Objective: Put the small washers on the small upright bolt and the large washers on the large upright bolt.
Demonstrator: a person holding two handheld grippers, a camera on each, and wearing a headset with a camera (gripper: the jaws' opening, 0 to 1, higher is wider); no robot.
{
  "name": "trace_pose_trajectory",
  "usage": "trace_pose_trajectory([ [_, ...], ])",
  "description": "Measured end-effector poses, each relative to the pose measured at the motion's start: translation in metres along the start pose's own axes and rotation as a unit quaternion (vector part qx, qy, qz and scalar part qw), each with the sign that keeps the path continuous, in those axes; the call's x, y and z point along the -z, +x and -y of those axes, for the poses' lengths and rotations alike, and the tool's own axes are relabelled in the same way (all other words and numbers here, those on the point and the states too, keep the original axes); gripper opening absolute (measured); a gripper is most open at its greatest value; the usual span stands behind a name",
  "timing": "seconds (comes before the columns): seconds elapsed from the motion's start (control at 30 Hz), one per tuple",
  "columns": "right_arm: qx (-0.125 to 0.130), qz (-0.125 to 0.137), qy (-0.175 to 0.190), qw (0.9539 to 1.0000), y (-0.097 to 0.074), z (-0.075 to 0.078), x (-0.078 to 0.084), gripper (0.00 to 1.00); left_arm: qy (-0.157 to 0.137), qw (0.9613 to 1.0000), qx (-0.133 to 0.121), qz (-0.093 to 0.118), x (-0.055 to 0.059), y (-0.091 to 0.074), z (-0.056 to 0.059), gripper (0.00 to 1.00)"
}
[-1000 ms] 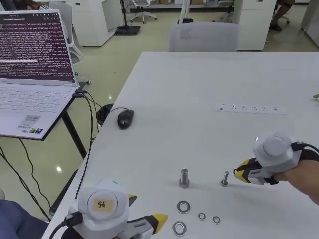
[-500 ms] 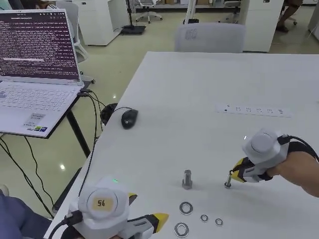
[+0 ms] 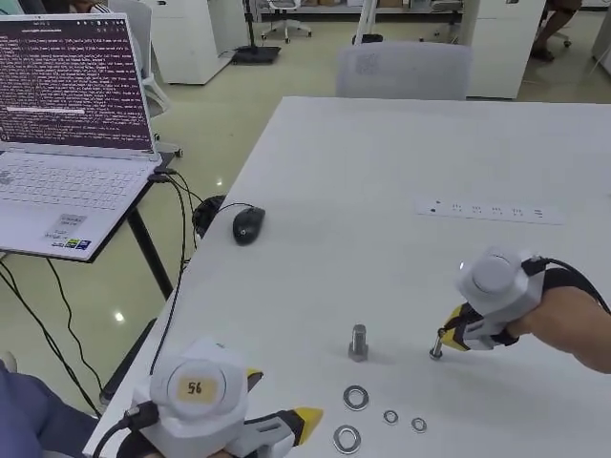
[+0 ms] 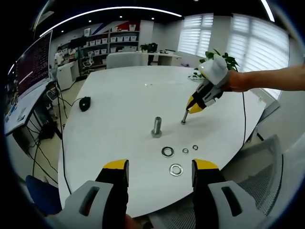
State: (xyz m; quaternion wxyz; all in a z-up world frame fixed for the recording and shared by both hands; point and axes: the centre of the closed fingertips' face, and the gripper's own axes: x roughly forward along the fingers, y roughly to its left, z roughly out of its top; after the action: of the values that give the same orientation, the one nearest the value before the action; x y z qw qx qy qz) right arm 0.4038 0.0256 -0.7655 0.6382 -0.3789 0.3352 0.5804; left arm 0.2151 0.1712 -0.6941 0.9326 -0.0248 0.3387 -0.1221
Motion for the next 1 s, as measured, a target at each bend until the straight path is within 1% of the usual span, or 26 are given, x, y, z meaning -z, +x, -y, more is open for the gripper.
trace_pose_trajectory([
  [0.23, -0.004, -0.015, -0.02, 0.9997, 0.004, 0.0, -0.001, 0.13, -0.002, 1.0, -0.001, 0.0, 0.0, 0.0, -0.001, 0.52],
  [0.47, -0.008, -0.03, -0.025, 0.9992, 0.009, -0.002, 0.003, 0.13, -0.005, 1.0, -0.003, -0.001, 0.003, 0.0, -0.003, 0.52],
  [0.63, -0.014, -0.044, -0.028, 0.9986, 0.017, -0.004, 0.009, 0.13, -0.008, 0.9999, -0.006, -0.001, 0.005, -0.002, -0.007, 0.52],
  [0.77, -0.02, -0.056, -0.024, 0.998, 0.027, -0.007, 0.015, 0.13, -0.013, 0.9999, -0.01, -0.003, 0.008, -0.005, -0.01, 0.52],
  [0.87, -0.022, -0.062, -0.03, 0.9974, 0.032, -0.01, 0.018, 0.13, -0.016, 0.9998, -0.014, -0.003, 0.01, -0.007, -0.013, 0.52],
  [1.0, -0.023, -0.073, -0.038, 0.9963, 0.039, -0.009, 0.023, 0.13, -0.018, 0.9997, -0.017, -0.005, 0.011, -0.009, -0.015, 0.52],
])
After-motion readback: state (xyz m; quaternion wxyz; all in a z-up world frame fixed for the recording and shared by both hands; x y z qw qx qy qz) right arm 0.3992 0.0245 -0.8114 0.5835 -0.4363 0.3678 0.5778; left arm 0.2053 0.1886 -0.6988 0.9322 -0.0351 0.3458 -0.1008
